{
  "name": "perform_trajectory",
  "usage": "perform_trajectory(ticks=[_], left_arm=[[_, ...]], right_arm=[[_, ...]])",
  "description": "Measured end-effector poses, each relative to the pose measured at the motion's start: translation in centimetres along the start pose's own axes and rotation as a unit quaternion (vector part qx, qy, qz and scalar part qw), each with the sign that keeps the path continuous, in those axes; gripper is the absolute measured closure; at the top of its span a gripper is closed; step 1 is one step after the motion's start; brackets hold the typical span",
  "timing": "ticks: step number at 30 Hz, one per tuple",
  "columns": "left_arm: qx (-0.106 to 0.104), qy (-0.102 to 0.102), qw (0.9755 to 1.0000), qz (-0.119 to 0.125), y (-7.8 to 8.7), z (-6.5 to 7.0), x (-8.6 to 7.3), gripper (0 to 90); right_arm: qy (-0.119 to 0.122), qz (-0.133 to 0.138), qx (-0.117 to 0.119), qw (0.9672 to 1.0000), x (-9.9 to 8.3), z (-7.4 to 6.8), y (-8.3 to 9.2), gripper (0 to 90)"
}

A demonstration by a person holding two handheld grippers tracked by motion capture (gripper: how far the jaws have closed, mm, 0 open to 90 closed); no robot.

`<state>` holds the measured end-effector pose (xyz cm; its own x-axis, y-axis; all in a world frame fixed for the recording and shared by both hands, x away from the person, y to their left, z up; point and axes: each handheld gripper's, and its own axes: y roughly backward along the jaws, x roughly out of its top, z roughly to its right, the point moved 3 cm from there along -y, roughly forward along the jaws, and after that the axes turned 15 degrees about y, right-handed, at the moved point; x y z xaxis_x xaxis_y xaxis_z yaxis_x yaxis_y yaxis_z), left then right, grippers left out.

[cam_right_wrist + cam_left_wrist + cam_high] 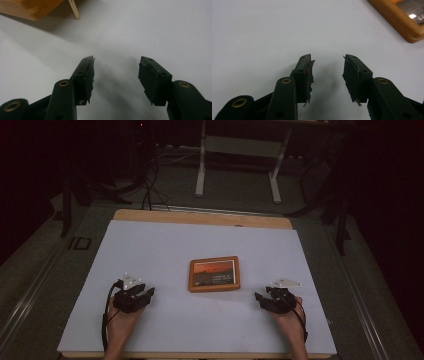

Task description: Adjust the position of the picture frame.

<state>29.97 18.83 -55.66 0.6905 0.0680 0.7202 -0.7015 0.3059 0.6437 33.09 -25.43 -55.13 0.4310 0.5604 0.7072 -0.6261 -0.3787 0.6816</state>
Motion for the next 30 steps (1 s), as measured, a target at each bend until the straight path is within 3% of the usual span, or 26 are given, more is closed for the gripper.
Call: perform_trajectory(ticks=[11, 17, 22, 23, 24, 27, 30], left_arm=[[-0.01, -0.018, 0.9997, -0.013, -0.1, 0.6, -0.3, 56.7], [-0.026, -0.03, 0.9992, 0.001, 0.4, 1.4, -0.2, 59.3], [-0.024, -0.032, 0.9992, -0.003, 0.4, 1.4, -0.5, 58.9], [-0.023, -0.03, 0.9993, -0.005, 0.5, 1.3, -0.5, 58.9], [-0.025, -0.028, 0.9993, -0.004, 0.5, 1.2, -0.5, 58.9], [-0.03, -0.024, 0.9993, -0.006, 0.5, 1.1, -0.4, 59.0], [-0.031, -0.025, 0.9992, -0.006, 0.5, 1.3, -0.4, 59.0]], right_arm=[[0.005, 0.033, 0.027, 0.9991, 2.0, -0.6, 0.4, 50.2], [0.034, 0.043, 0.039, 0.9977, 4.7, -0.7, 1.2, 54.3], [0.049, 0.058, 0.053, 0.9957, 6.7, -1.0, 1.5, 61.0], [0.056, 0.058, 0.056, 0.9952, 7.2, -1.2, 1.4, 63.8], [0.072, 0.058, 0.064, 0.9937, 8.0, -1.7, 1.2, 72.4], [0.09, 0.065, 0.082, 0.9904, 8.9, -2.4, 0.7, 88.4], [0.103, 0.056, 0.094, 0.9886, 9.6, -3.1, 0.0, 89.9]])
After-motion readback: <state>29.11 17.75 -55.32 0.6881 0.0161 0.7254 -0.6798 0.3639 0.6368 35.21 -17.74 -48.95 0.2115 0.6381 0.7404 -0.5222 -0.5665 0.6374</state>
